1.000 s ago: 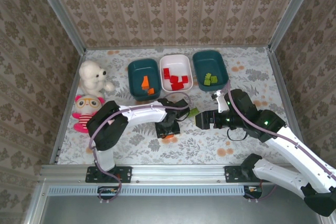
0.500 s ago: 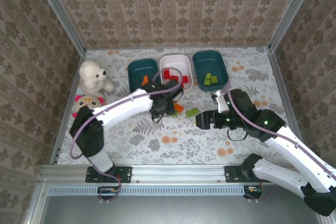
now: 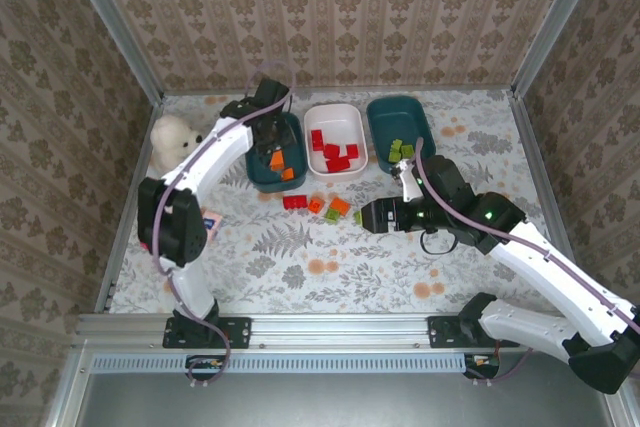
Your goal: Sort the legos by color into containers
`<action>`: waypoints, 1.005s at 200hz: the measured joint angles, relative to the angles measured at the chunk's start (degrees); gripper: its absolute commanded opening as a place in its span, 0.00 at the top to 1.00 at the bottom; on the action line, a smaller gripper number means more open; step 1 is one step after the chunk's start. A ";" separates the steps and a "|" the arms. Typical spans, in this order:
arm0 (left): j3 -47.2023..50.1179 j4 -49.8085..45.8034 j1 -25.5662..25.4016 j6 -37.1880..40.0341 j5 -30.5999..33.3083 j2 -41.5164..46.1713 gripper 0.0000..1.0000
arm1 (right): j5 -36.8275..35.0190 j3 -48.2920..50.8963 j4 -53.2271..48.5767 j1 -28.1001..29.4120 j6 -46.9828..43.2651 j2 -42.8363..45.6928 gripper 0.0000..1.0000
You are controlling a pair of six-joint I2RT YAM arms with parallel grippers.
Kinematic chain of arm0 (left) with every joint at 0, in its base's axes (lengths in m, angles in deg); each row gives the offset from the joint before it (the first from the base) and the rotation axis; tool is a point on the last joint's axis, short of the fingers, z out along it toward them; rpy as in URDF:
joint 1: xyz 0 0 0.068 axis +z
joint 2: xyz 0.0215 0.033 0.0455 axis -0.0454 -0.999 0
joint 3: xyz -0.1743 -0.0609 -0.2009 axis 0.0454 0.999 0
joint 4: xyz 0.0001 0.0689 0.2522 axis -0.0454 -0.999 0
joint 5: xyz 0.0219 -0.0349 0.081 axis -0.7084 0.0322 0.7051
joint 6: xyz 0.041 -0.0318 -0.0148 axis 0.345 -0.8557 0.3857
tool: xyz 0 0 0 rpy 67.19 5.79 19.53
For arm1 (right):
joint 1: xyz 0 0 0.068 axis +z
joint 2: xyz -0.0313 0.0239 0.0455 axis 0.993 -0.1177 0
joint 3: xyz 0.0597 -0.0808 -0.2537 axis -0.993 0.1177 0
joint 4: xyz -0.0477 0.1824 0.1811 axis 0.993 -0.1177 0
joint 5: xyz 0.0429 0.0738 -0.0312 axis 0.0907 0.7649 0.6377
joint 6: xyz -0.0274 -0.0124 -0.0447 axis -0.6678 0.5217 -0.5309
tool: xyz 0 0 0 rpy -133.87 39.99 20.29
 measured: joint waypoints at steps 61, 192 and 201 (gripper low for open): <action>-7.82 -1.36 6.36 -6.97 0.02 -9.88 0.64 | -1.01 -0.59 0.46 0.00 0.09 -0.33 0.13; -26.03 -6.56 4.11 -21.66 13.29 -27.61 0.64 | -1.36 -0.48 0.24 -1.18 0.22 0.07 0.13; -26.75 -6.23 4.11 -21.64 13.35 -28.33 0.63 | -1.42 -0.46 0.02 -1.46 0.22 0.59 0.13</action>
